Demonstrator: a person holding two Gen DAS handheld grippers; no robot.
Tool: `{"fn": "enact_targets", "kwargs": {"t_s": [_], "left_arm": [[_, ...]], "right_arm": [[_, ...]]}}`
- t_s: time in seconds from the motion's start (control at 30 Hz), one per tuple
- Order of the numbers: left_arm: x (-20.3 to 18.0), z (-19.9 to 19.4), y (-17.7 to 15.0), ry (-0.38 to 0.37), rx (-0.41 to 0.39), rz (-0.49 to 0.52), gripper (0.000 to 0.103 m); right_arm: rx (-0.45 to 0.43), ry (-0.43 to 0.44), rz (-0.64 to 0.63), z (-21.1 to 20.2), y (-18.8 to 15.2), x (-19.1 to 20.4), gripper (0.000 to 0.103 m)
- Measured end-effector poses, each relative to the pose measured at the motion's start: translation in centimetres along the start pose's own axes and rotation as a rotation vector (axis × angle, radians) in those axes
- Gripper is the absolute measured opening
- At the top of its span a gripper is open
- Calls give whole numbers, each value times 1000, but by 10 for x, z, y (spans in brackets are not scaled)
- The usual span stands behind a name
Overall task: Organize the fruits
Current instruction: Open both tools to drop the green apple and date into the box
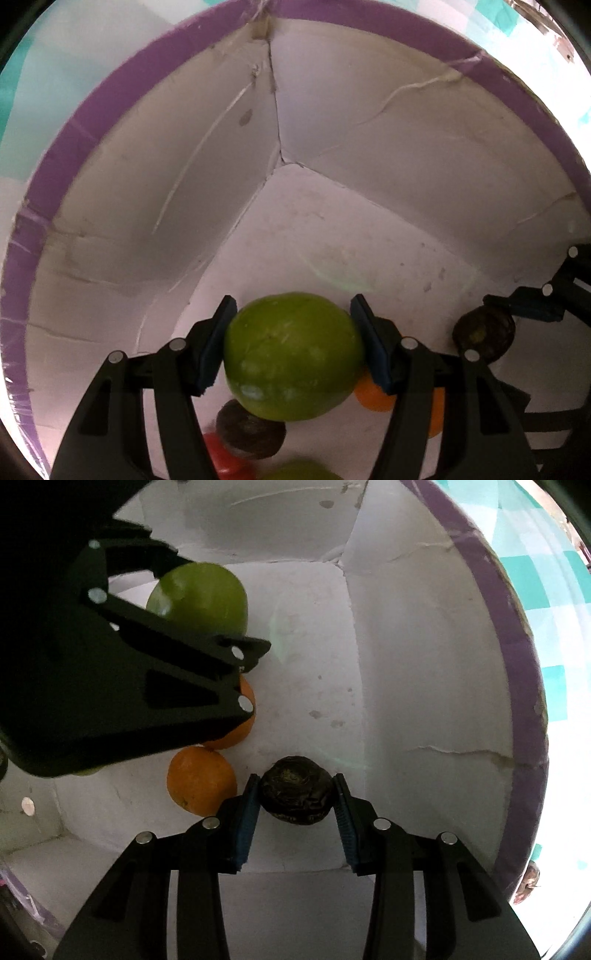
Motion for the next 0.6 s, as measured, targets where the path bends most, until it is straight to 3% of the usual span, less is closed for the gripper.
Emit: {"fn": "enact_targets", "kwargs": {"t_s": [0.2,0.37,0.53,0.6], "left_arm": [[0,1,-1,-10,2,1,64],[24,0,-2,-17,-24,6,65],[33,-17,-7,-22,-72,0,77],[38,-26,-11,-23,-92,1,79]], "right_arm": [[-1,-6,25,0,0,-6,41],[-4,-6,47,-1,3,-14,43],[1,-20,57,1,14,3,46],[3,-32,55,0,12,5,53]]}}
Point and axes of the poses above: each gripper's, at about its wrist camera, not at the fingertips, and z roughly the way its jaws point, x to its left, y to its top, the point moved 2 cm from there along z, roughly the way its jaws point, and after that the axes turned 14 degrees about -z, right-handed, at the moved point
